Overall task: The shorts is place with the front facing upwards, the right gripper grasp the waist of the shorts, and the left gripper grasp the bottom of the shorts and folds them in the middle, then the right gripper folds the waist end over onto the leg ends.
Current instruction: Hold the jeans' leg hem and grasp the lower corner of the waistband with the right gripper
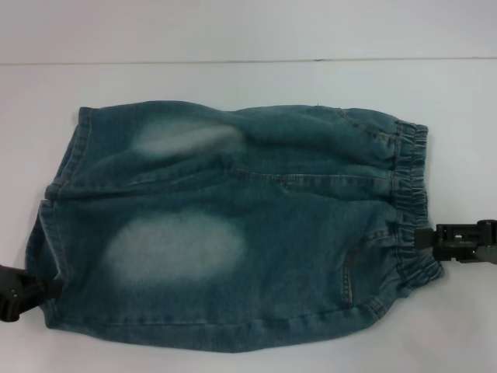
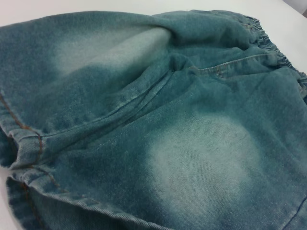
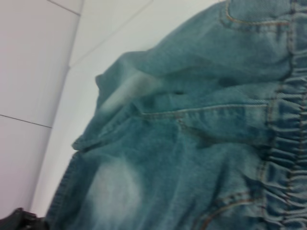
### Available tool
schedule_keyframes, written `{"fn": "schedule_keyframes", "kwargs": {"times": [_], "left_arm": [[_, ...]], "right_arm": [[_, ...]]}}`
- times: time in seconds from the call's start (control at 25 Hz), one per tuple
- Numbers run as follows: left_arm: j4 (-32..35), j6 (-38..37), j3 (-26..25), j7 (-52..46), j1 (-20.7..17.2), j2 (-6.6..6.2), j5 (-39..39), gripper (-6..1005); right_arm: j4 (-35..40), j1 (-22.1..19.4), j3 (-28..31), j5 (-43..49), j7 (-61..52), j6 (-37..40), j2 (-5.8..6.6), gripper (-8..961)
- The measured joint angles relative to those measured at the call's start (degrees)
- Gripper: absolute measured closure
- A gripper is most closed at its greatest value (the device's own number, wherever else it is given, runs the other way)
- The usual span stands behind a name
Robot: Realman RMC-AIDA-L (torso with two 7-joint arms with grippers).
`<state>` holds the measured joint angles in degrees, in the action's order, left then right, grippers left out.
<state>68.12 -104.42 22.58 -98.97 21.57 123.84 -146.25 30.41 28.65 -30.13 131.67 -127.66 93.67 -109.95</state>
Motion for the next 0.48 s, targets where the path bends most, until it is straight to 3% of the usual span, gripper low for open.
{"fn": "schedule_keyframes", "kwargs": {"times": [0.48], "left_arm": [[0.0,-0.2,0.0,0.0,-0.1,0.06,-0.1,971]], "right_arm": [[0.0,0.0,0.3,0.6,-0.1,0.3,0.17,41]]}}
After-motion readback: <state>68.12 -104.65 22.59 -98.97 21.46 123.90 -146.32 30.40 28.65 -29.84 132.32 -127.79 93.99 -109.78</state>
